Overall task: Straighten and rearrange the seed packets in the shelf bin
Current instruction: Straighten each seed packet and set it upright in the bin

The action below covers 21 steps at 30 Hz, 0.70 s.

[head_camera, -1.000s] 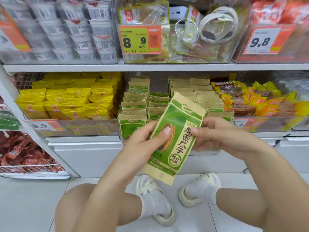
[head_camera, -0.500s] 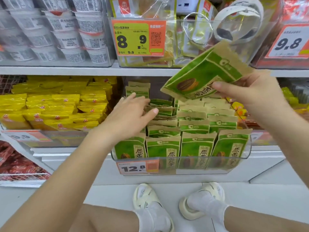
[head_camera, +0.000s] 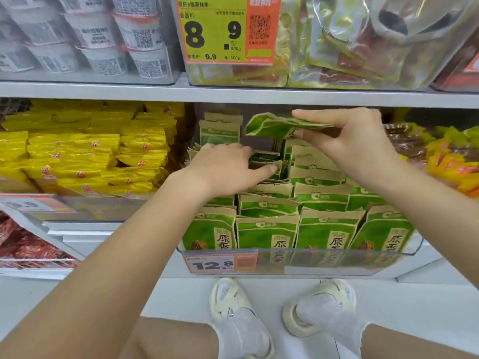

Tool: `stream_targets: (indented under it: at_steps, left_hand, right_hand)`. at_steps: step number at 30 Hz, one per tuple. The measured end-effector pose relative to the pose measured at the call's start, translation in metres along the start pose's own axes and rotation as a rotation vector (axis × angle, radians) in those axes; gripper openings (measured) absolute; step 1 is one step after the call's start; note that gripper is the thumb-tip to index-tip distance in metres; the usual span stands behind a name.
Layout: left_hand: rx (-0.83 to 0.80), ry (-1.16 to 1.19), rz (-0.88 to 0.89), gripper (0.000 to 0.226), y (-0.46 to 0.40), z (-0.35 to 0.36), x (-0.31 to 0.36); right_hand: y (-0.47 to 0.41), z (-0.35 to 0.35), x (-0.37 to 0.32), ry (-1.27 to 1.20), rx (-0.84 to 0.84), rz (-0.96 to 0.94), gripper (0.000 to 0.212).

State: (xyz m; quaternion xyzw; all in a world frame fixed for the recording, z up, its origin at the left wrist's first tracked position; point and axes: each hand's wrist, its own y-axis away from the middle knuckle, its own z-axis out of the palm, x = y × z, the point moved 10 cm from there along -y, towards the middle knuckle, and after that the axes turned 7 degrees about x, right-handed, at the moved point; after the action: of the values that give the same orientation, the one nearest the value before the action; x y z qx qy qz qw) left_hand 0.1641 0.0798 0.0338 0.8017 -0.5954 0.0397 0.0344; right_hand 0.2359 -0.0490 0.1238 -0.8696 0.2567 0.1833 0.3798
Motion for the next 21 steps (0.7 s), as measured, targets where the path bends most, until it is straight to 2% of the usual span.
stream_targets:
  at_steps: [13, 16, 21]
  left_hand:
    - [-0.021, 0.009, -0.021, 0.075, 0.002, 0.003, 0.0]
    - [-0.021, 0.024, -0.023, 0.074, 0.002, 0.002, 0.0]
    - [-0.018, 0.028, -0.018, 0.073, 0.003, 0.002, 0.0]
  right_hand:
    - [-0.015, 0.059, 0.021, 0.232, -0.219, 0.143, 0.029]
    - [-0.018, 0.065, 0.027, 0.28, -0.206, 0.178, 0.025]
    - [-0.007, 0.063, 0.017, 0.307, -0.251, 0.217, 0.049]
